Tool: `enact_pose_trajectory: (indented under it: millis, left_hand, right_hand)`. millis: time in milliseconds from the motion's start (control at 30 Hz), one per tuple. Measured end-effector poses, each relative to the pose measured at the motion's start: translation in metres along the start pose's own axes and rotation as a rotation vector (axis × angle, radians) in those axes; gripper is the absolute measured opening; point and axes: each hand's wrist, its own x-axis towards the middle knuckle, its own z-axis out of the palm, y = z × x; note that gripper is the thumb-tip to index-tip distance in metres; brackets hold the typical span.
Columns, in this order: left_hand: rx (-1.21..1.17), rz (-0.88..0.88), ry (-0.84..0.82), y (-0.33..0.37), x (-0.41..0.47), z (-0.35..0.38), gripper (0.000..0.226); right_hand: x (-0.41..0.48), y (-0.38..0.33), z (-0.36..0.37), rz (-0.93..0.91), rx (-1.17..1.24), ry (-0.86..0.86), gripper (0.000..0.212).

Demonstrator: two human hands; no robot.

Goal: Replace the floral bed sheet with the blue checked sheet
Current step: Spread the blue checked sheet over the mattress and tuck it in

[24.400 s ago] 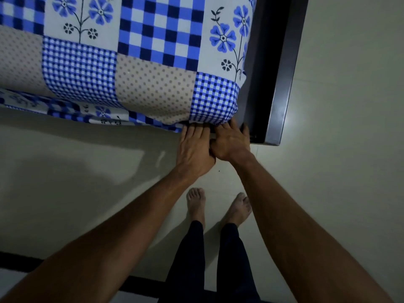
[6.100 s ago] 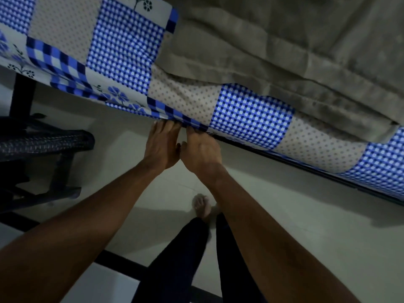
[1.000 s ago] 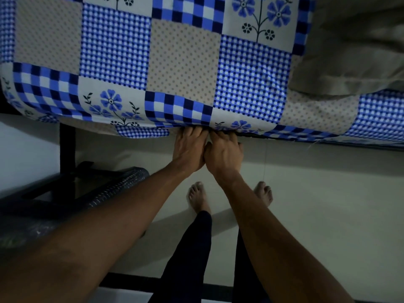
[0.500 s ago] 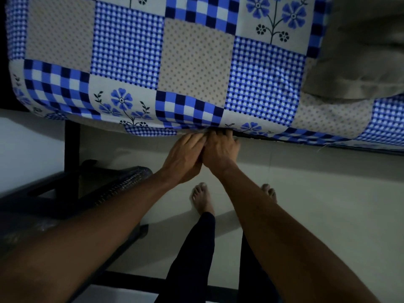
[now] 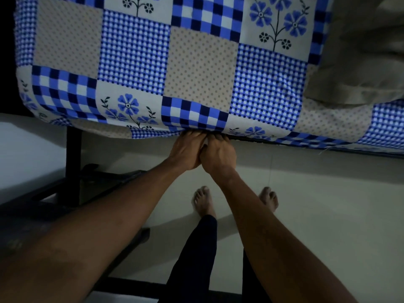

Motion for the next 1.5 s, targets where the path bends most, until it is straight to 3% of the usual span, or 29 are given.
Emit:
enact_pose_trajectory:
  millis: [100,200,300,400,500,567,700,833,967,1100,1267,1433,1500]
  left_hand:
    - [-0.168,0.054,0.151,-0.006,-0.014,0.004,0.056]
    - [0.019,0.045,0.275,-0.013,-0.033,0.008,0.062]
    - [0.159,-0.06,0.223,-0.026,-0.042,0.003,0.08]
    - [0.266,-0.104,0.171,-0.034,-0.033,0.002,0.077]
    - [0.272,-0.077,0.151,-0.047,-0.022,0.0,0.062]
    - [0.213,-0.047,0.143,-0.056,-0.019,-0.008,0.053]
    - [0.091,0.019,0.182,-0.059,-0.031,-0.016,0.062]
    - [0.095,-0.075,0.316,-0.048,-0.058,-0.012,0.067]
    - [0.231,-0.158,0.196,-0.051,-0.062,-0.009,0.085]
    - [0.304,-0.177,0.114,-0.061,-0.051,-0.009,0.093]
    - [0.372,-0.177,0.089,-0.069,-0.045,-0.013,0.087]
    - [0.226,-0.062,0.195,-0.087,-0.03,-0.025,0.059]
    - [0.149,0.01,0.208,-0.092,-0.035,-0.028,0.059]
  right_hand:
    - [0.007,-0.005,-0.003,0.04,-0.076,-0.018,0.032]
    - [0.014,-0.007,-0.005,0.049,-0.19,-0.087,0.028]
    - [0.026,-0.016,-0.015,0.118,-0.153,-0.178,0.022]
    - [0.02,-0.015,-0.014,0.103,-0.116,-0.179,0.028]
    - [0.0,-0.013,0.007,-0.086,-0.083,-0.07,0.053]
    - [-0.004,-0.018,0.022,-0.194,-0.095,-0.101,0.067]
    - [0.003,-0.023,0.033,-0.127,-0.173,-0.117,0.082]
    - [0.011,-0.033,0.023,-0.119,-0.235,-0.161,0.073]
    - [0.024,-0.045,0.011,-0.062,-0.337,-0.257,0.063]
    - [0.022,-0.051,0.007,-0.012,-0.206,-0.336,0.069]
    - [0.002,-0.046,0.02,-0.093,-0.092,-0.106,0.067]
    - [-0.001,-0.053,0.041,-0.144,-0.148,-0.118,0.078]
    - [0.002,-0.055,0.046,-0.116,-0.161,-0.097,0.079]
